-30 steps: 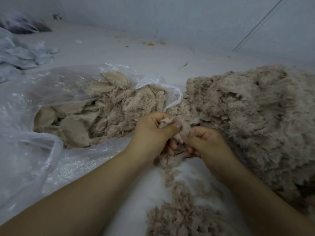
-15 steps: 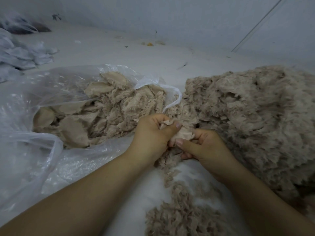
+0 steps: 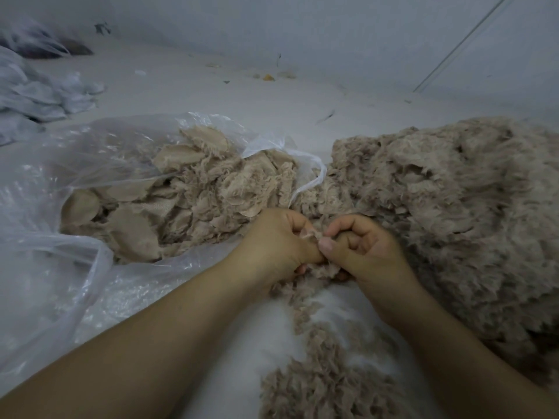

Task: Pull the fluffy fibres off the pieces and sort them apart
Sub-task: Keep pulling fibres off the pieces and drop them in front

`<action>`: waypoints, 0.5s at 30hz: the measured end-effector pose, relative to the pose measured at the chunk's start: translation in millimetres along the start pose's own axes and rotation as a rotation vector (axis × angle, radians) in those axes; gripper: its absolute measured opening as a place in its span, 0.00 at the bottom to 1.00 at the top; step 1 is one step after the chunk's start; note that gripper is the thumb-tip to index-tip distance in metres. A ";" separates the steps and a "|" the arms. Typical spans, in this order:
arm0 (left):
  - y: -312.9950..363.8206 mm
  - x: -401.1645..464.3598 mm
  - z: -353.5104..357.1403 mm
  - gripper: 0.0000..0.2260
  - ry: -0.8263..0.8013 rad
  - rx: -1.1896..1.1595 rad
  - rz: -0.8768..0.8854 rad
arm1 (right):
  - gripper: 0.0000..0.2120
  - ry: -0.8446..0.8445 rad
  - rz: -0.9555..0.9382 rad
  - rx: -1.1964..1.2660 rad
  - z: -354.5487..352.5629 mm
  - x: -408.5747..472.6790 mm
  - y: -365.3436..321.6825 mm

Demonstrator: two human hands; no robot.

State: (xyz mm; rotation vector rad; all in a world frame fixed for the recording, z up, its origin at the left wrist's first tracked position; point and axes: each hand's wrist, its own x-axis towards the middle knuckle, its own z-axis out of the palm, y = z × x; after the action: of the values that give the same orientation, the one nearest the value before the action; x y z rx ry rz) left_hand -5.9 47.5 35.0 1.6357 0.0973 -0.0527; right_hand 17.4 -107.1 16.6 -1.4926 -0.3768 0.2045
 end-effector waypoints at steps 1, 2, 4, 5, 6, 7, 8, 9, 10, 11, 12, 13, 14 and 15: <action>0.0 -0.8 0.7 0.07 -0.020 0.021 0.012 | 0.05 0.007 0.000 -0.003 1.4 -0.2 -0.5; 0.1 -1.3 0.9 0.07 -0.037 0.034 0.023 | 0.05 0.023 0.006 -0.007 1.9 0.0 -0.3; 0.5 -1.6 1.0 0.08 -0.048 0.024 0.043 | 0.11 0.059 0.026 -0.018 1.7 1.3 0.4; 0.0 -1.3 1.3 0.08 -0.038 -0.004 0.054 | 0.13 0.077 0.042 -0.018 1.3 1.8 0.2; -0.4 -1.2 1.8 0.07 -0.015 -0.044 0.063 | 0.15 0.096 0.063 -0.008 0.7 2.0 -0.1; -0.6 -0.7 2.6 0.07 0.023 -0.084 0.083 | 0.15 0.109 0.081 0.010 0.6 2.1 -0.3; -0.5 0.0 2.5 0.07 0.079 -0.110 0.131 | 0.14 0.115 0.092 0.028 0.4 2.0 0.0; -0.1 0.9 1.3 0.08 0.158 -0.099 0.215 | 0.13 0.118 0.096 0.034 0.5 2.2 0.5; 1.4 1.6 -2.2 0.09 0.261 -0.040 0.329 | 0.13 0.119 0.097 0.027 0.4 2.6 1.5; 4.0 2.3 -8.0 0.09 0.389 0.067 0.462 | 0.13 0.117 0.100 0.012 0.2 3.2 2.4; 7.3 3.2 -15.9 0.08 0.518 0.218 0.603 | 0.12 0.112 0.103 -0.010 0.1 3.9 3.2; 10.6 3.9 -25.6 0.06 0.640 0.410 0.738 | 0.12 0.105 0.106 -0.036 0.4 4.2 3.6; 13.0 5.6 -36.1 0.05 0.742 0.601 0.849 | 0.12 0.100 0.106 -0.060 0.3 4.6 4.5; 13.1 8.7 -47.0 0.04 0.809 0.759 0.919 | 0.11 0.096 0.099 -0.078 0.6 4.8 5.1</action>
State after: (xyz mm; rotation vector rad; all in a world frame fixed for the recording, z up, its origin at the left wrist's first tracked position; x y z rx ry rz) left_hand 2.8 93.8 50.3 2.2080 -0.0804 1.4254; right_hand 22.1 -104.4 12.1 -1.5932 -0.2364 0.1972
